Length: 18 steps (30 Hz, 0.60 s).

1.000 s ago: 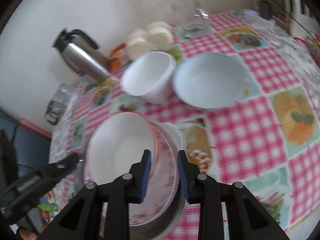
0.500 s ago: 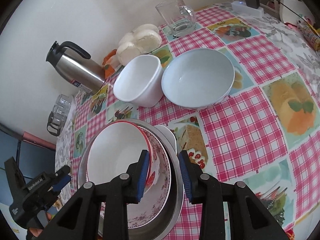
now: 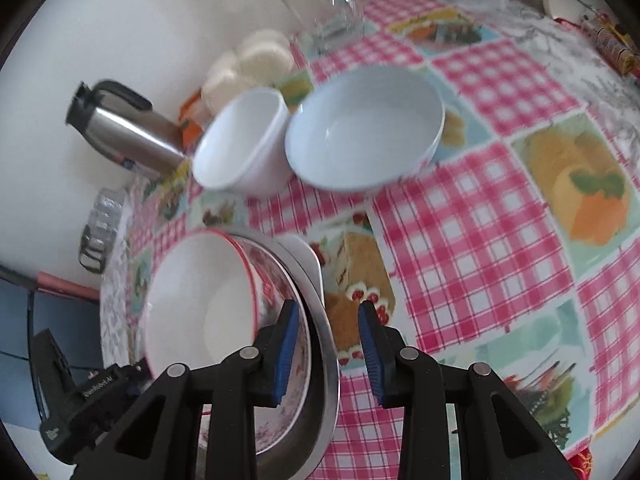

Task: Organize plates and bowls
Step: 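Tilt the bowl with both grippers to rest against the basin wall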

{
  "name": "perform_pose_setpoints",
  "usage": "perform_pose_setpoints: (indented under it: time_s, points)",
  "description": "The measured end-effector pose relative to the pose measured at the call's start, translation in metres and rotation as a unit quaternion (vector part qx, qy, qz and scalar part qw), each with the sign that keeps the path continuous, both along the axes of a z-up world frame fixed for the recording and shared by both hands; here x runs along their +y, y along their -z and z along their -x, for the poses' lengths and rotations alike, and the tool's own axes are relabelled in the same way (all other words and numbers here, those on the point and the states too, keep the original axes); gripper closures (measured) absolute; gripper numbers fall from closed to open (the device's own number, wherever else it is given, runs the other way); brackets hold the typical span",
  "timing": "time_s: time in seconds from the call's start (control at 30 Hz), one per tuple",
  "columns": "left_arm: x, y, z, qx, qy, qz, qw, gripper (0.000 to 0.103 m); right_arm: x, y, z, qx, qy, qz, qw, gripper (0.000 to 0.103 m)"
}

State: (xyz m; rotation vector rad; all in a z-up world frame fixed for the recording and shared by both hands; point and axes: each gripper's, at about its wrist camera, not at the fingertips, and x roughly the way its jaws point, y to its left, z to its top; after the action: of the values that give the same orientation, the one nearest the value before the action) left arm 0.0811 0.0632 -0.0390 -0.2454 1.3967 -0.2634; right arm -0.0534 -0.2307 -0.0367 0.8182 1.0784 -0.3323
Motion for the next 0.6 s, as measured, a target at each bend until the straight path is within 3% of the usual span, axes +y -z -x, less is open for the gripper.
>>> perform_pose_setpoints:
  time_s: [0.1, 0.13, 0.37, 0.6]
  points:
    - [-0.001, -0.001, 0.001, -0.006, 0.003, -0.001, 1.0, 0.079, 0.003, 0.009, -0.003, 0.001, -0.009, -0.014, 1.0, 0.075]
    - [-0.003, -0.001, 0.001, -0.008, 0.005, -0.003, 1.0, 0.079, 0.004, 0.011, -0.003, -0.003, -0.012, -0.021, 1.0, 0.082]
    - [-0.019, -0.005, -0.003, -0.04, 0.033, -0.03, 0.9982, 0.078, 0.004, 0.01, -0.005, -0.011, -0.01, -0.02, 1.0, 0.082]
    - [-0.036, -0.003, -0.006, -0.05, 0.06, -0.028, 0.9965, 0.078, -0.01, 0.001, 0.0, -0.033, 0.003, 0.002, 0.999, 0.082]
